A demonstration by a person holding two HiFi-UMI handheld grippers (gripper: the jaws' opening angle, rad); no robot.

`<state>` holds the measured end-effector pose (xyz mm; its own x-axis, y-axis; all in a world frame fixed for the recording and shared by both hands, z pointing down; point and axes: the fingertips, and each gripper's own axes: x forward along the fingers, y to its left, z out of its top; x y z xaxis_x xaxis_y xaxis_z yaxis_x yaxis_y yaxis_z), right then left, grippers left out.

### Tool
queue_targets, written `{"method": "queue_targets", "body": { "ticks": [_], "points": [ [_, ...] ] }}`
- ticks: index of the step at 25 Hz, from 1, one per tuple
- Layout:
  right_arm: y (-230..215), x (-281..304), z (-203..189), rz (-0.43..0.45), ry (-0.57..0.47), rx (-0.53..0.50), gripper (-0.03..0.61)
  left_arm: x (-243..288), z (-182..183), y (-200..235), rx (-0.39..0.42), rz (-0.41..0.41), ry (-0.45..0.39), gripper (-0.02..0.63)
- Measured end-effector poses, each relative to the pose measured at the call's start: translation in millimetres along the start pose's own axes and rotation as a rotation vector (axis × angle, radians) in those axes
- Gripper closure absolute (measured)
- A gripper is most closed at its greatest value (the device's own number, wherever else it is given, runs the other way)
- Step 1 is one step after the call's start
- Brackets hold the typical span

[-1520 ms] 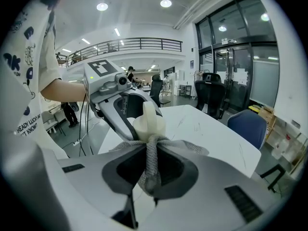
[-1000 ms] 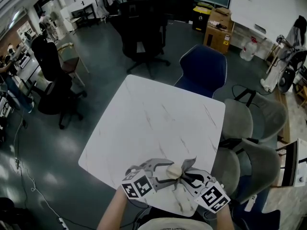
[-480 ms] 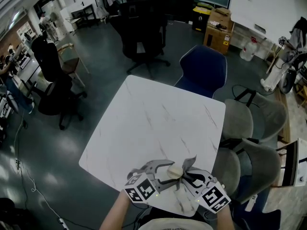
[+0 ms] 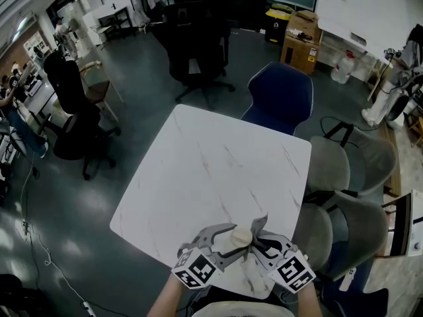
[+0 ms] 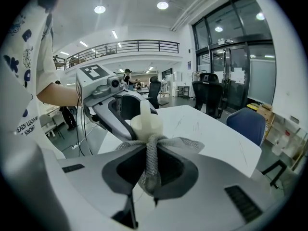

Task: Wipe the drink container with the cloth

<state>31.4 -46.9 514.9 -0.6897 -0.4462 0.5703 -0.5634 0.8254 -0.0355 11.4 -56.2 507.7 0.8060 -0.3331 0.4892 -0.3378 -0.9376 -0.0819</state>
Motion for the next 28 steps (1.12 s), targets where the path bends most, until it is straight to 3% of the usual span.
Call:
{"method": "queue_targets", "body": {
  "ticks": [7,15,28],
  "points": [
    [-0.3,11.6,-13.7,0.002,0.014,0.022,0.522,-4.8,-2.4,2.9,-0.094,0.059,-0.031,0.350],
    [1.4,23.3,-31.0,0.014,0.023,0.086,0.522,-5.8,9.4,0.6,-0.136,0.116,-0.068,0.350],
    [4.4,35.4,-47.4,0.010,0.065,0.076,0.522,-5.1,9.6,6.2,-0.313,0.391,-0.073,0.350]
  ]
}}
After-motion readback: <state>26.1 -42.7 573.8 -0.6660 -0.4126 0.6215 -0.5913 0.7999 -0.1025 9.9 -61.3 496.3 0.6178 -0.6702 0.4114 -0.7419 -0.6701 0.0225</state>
